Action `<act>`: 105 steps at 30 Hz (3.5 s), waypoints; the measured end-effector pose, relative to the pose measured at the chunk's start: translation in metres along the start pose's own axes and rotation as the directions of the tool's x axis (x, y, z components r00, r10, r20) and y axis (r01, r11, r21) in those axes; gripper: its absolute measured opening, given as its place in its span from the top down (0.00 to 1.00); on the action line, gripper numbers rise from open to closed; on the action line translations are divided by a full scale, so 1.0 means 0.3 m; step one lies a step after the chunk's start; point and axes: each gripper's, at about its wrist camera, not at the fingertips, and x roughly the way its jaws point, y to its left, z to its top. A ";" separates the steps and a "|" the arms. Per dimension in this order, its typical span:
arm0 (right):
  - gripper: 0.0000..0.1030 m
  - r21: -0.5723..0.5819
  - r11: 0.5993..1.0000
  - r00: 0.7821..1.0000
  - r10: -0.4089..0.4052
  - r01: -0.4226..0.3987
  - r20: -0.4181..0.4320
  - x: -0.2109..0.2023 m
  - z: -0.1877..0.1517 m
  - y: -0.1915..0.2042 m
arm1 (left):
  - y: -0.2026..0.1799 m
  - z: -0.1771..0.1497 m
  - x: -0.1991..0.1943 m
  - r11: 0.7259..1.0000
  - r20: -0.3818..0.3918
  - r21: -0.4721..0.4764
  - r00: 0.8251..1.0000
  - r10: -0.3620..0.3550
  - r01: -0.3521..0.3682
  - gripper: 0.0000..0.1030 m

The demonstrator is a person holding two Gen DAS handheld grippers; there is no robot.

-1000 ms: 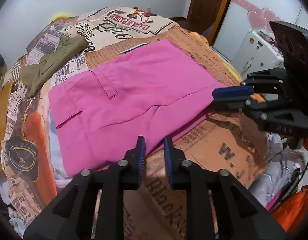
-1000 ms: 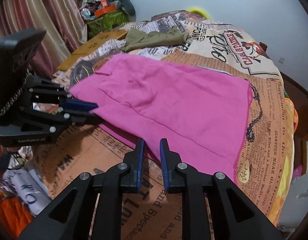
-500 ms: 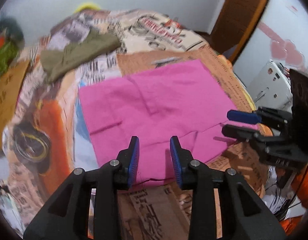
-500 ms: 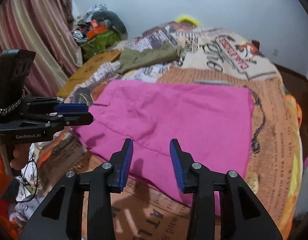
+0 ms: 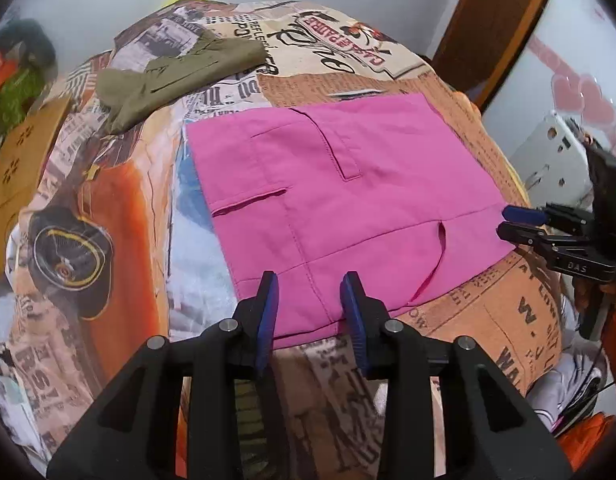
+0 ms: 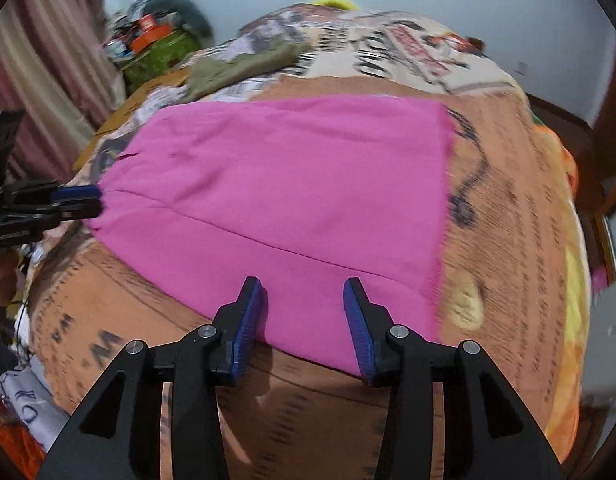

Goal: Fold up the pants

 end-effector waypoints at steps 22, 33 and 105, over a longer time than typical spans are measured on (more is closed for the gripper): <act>0.55 0.115 0.992 0.998 -0.053 0.055 -0.020 -0.033 -0.038 -0.114 | 0.017 0.020 -0.053 0.997 0.055 -0.046 0.997 0.058 -0.056 0.66; 0.53 0.066 0.996 0.991 -0.069 0.062 0.116 -0.092 0.133 -0.116 | 0.156 0.230 -0.094 0.987 0.129 -0.135 0.986 0.108 -0.090 0.65; 0.60 -0.112 0.966 0.967 -0.218 0.233 0.133 0.229 0.506 -0.213 | 0.276 0.408 0.186 0.972 0.039 -0.187 0.987 0.155 -0.145 0.94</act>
